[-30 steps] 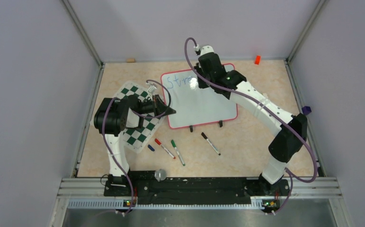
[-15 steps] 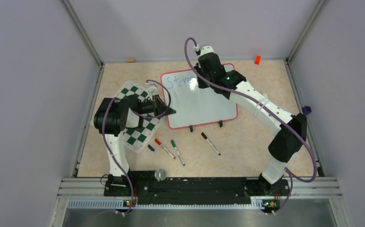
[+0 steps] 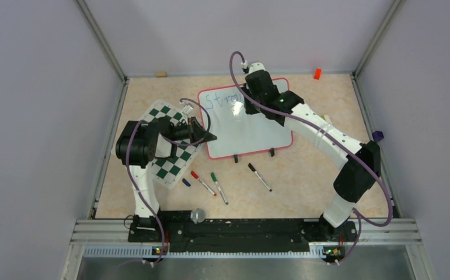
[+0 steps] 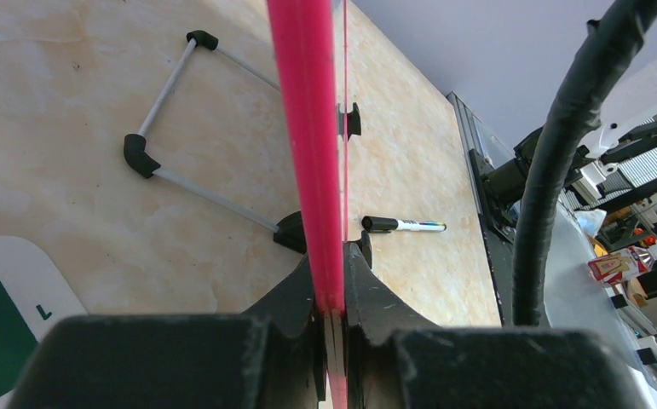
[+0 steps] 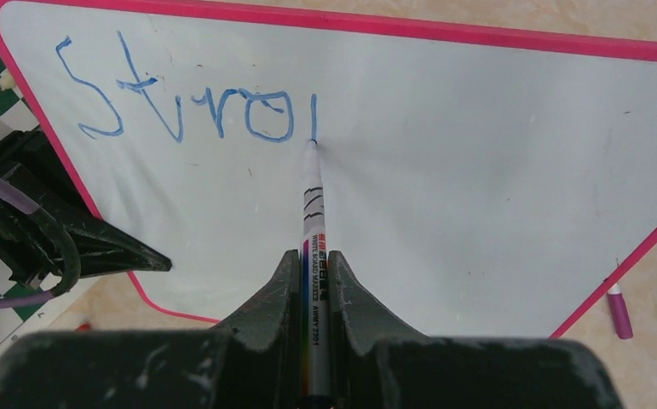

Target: Write a sentence on the whiteboard

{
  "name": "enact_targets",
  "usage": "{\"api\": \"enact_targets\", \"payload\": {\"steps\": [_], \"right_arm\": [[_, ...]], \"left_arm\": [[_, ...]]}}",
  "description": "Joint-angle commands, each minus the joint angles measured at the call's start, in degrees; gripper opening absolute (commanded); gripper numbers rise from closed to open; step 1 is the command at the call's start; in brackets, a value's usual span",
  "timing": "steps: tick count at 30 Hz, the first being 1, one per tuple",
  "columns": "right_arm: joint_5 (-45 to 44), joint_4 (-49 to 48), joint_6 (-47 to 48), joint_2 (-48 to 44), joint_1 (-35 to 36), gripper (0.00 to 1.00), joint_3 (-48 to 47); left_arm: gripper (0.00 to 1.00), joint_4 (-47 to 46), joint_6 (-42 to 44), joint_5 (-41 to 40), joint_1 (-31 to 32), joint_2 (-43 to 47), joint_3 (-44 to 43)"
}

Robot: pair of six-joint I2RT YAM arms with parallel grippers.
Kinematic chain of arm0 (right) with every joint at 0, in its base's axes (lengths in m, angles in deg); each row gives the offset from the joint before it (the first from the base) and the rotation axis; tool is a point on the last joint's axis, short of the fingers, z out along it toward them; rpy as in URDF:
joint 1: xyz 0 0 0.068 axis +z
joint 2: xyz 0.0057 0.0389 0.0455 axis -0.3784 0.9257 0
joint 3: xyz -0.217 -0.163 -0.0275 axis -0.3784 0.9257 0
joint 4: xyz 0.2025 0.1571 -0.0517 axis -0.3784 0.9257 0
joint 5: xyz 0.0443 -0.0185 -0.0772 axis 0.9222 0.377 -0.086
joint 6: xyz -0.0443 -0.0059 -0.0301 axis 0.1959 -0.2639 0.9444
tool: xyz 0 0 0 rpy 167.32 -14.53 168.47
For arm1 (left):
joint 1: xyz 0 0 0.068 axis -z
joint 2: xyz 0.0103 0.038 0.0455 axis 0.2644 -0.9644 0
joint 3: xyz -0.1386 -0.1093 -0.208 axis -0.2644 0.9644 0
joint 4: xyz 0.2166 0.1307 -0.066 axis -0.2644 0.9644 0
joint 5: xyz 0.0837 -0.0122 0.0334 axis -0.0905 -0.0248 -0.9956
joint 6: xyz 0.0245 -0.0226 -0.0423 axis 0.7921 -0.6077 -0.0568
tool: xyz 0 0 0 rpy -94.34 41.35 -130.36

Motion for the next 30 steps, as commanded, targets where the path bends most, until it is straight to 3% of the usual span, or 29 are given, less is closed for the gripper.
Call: {"api": "enact_targets", "payload": {"steps": [1, 17, 30], "right_arm": [[-1.0, -0.4, -0.4, -0.7, -1.1, 0.00, -0.4], [-3.0, 1.1, 2.1, 4.0, -2.3, 0.00, -9.3], [-3.4, 2.2, 1.9, 3.5, -3.5, 0.00, -8.1]], "left_arm": [[0.05, -8.8, 5.6, -0.8, -0.6, 0.3, 0.1], [0.05, -8.8, 5.7, -0.9, -0.6, 0.4, 0.2], [0.05, -8.8, 5.6, -0.8, -0.6, 0.3, 0.1]]}}
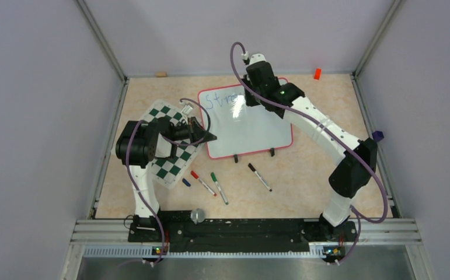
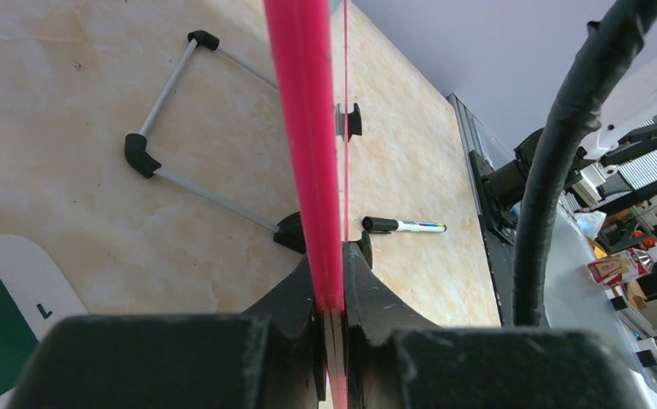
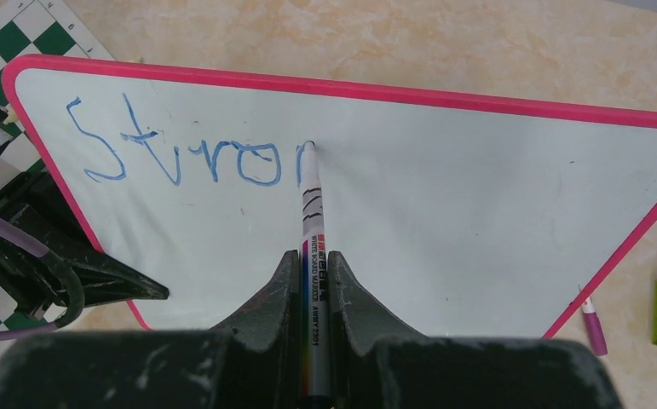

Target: Write a sentence on the whiteboard

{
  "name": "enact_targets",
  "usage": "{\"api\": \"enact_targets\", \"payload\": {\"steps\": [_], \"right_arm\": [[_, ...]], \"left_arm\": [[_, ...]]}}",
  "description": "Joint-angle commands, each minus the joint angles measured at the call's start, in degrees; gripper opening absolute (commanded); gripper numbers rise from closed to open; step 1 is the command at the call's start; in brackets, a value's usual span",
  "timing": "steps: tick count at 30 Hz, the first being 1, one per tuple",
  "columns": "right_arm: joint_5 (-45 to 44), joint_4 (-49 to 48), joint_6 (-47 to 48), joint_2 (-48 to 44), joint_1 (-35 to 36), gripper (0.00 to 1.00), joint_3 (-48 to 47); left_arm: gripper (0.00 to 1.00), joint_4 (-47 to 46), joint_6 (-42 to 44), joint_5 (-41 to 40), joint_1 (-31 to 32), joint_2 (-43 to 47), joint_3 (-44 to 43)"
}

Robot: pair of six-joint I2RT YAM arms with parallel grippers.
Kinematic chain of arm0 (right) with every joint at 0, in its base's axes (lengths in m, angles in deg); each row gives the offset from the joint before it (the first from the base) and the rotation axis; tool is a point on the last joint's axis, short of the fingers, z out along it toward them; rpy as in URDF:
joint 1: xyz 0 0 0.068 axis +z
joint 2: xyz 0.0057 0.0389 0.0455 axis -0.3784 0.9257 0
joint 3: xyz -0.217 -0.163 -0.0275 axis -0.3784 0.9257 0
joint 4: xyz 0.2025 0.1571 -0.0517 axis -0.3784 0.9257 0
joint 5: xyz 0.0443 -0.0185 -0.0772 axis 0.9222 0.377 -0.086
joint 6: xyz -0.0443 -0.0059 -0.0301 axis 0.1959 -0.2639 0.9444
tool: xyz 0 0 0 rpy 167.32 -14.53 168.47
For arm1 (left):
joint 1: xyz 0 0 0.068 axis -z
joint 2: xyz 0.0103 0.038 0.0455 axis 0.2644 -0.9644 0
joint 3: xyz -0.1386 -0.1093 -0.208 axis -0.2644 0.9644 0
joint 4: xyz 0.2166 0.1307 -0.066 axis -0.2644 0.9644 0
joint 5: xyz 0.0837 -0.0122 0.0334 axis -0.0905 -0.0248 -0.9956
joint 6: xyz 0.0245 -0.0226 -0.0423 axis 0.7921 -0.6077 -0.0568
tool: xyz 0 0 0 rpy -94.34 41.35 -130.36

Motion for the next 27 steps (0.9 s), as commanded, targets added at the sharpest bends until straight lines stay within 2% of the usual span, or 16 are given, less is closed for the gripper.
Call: {"api": "enact_targets", "payload": {"steps": [1, 27], "right_arm": [[-3.1, -0.3, 0.2, 0.1, -1.8, 0.00, -0.4], [-1.3, -0.7, -3.1, -4.9, -1.8, 0.00, 8.2]], "left_arm": [[0.05, -8.8, 5.6, -0.6, -0.6, 0.3, 0.0], [0.05, -8.8, 5.5, -0.7, -0.6, 0.3, 0.0]]}}
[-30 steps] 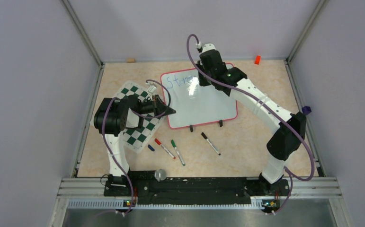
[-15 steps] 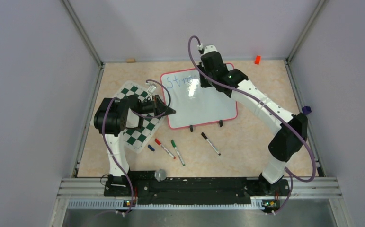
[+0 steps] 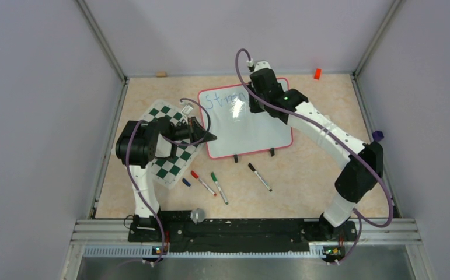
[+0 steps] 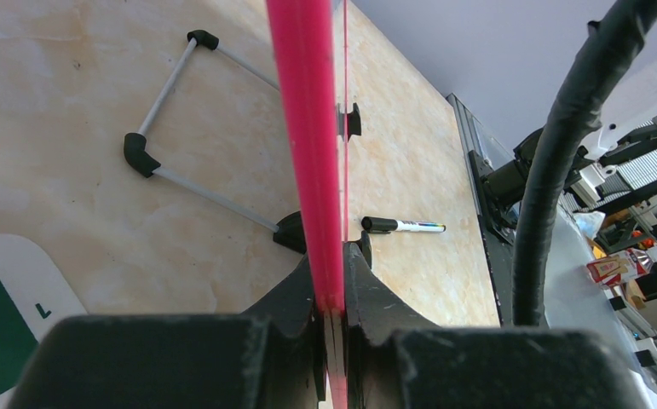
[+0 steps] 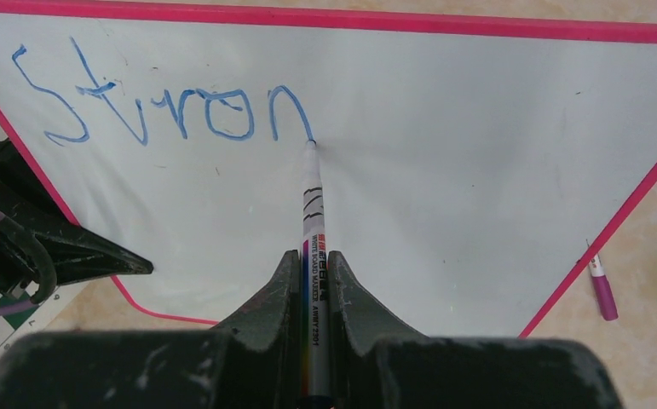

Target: Write a sentence on the whiteboard

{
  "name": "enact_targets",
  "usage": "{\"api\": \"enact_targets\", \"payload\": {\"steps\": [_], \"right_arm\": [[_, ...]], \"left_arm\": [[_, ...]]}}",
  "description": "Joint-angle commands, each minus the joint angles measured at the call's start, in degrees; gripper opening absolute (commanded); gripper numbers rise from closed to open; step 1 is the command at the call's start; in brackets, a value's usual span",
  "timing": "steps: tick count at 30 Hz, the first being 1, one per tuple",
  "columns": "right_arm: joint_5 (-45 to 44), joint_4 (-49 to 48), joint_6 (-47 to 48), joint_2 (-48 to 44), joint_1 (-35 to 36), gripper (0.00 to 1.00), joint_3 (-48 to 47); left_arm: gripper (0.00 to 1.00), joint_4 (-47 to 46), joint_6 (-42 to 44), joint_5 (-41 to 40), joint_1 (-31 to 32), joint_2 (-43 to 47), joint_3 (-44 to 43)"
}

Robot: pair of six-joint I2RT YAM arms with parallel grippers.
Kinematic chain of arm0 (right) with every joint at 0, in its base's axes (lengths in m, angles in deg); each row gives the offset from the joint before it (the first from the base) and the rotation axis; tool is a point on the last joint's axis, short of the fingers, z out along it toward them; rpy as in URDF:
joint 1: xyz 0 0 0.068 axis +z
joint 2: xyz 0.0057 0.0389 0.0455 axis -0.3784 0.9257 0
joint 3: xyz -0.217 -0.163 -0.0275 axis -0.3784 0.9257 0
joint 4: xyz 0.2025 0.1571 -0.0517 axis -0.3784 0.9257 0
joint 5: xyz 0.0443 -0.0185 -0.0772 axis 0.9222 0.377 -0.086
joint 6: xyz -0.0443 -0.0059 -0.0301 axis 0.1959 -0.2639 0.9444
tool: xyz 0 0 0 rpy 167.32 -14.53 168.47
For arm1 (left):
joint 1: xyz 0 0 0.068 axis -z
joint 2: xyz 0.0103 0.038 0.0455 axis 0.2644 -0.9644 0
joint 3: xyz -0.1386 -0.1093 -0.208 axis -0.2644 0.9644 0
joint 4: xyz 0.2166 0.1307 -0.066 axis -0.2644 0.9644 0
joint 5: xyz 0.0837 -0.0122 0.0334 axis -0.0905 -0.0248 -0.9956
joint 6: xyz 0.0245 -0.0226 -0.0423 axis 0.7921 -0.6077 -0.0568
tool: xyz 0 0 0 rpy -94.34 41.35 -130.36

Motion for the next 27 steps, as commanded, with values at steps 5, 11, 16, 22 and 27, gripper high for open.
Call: {"api": "enact_targets", "payload": {"steps": [5, 11, 16, 22, 27], "right_arm": [[-0.4, 0.0, -0.4, -1.5, -1.6, 0.00, -2.1], [0.7, -0.1, -0.5, -2.3, -2.0, 0.00, -4.7], [0.2, -0.4, -0.1, -2.4, -2.6, 0.00, -4.8], [0.1, -0.4, 0.6, -1.9, -3.5, 0.00, -5.7], [0.6, -0.4, 1.2, -1.1, -3.8, 0.00, -7.1]], "left_arm": [[0.05, -8.9, 5.6, -0.7, -0.6, 0.2, 0.0], [0.05, -8.9, 5.5, -0.8, -0.6, 0.2, 0.0], [0.05, -8.9, 5.5, -0.7, -0.6, 0.2, -0.1], [0.05, -8.9, 5.6, -0.7, -0.6, 0.3, -0.1], [0.05, -8.9, 5.6, -0.7, -0.6, 0.2, 0.0]]}}
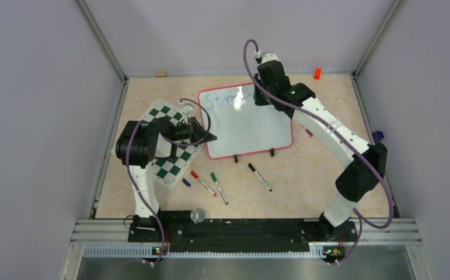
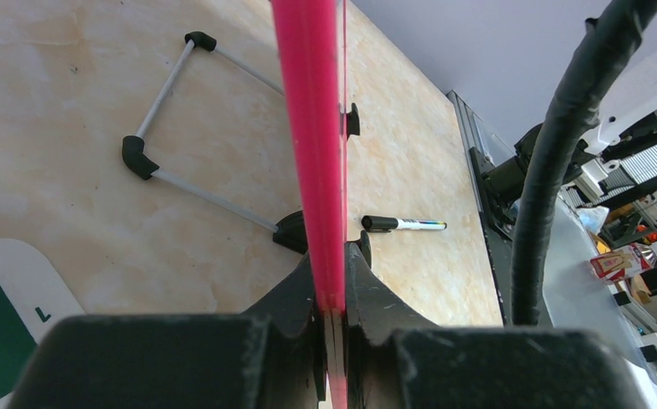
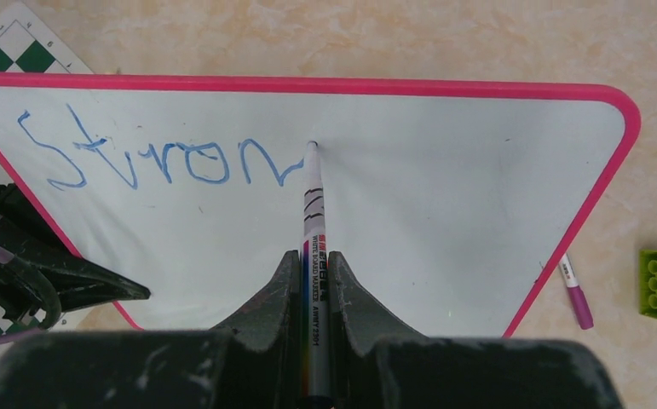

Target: Write a sentence on the whiteboard

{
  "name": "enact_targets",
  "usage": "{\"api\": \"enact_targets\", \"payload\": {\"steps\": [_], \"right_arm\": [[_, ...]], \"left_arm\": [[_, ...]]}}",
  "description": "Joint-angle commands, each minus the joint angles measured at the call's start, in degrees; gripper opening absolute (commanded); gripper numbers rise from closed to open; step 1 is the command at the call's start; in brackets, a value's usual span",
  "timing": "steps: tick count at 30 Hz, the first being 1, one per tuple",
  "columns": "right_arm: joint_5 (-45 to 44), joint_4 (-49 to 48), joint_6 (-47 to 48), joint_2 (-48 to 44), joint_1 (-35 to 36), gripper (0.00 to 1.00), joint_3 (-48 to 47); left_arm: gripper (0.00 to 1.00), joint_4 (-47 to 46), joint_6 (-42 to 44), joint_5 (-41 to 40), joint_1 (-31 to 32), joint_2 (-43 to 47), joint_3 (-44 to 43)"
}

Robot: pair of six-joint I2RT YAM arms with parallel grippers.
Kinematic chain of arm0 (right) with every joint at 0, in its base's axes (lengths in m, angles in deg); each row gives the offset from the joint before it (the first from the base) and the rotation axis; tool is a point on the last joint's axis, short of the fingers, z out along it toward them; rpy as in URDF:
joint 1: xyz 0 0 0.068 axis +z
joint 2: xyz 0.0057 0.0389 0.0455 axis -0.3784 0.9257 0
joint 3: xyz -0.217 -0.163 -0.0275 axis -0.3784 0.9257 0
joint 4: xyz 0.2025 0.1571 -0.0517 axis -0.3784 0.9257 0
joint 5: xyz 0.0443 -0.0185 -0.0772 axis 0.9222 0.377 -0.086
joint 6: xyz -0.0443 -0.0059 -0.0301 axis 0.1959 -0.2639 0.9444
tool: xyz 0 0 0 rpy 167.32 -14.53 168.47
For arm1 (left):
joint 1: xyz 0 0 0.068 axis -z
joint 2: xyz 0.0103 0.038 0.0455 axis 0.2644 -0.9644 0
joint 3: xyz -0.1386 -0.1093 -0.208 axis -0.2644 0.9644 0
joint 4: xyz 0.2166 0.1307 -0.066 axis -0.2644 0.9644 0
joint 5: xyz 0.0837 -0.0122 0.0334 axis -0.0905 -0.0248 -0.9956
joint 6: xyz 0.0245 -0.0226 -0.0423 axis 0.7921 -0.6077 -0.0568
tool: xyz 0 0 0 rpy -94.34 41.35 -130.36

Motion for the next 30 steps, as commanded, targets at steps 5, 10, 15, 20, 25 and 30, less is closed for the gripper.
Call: {"api": "enact_targets", "payload": {"steps": [5, 10, 15, 20, 25, 30], "right_arm": [[-0.2, -1.1, 1.2, 0.0, -1.1, 0.00, -4.9], [0.3, -0.8, 1.3, 0.6, -1.2, 0.00, -5.3], [1.2, -0.4, 0.9, 0.4, -1.2, 0.00, -4.7], [2.2, -0.1, 0.4, -0.9, -1.2, 0.00, -2.7], [1.6, 0.6, 0.1, -1.4, -1.2, 0.00, -1.4], [0.7, 0.8, 0.0, -1.0, -1.2, 0.00, -1.3]], "left_arm": [[0.05, -8.4, 5.3, -1.1, -0.6, 0.1, -0.1], [0.05, -8.4, 5.3, -1.1, -0.6, 0.1, -0.2], [0.05, -8.4, 5.3, -1.1, -0.6, 0.2, -0.1], [0.05, -8.4, 5.3, -1.0, -0.6, 0.2, -0.3], [0.05, -8.4, 5.3, -1.1, -0.6, 0.2, -0.3], [0.05, -8.4, 5.3, -1.1, -0.6, 0.1, -0.1]]}}
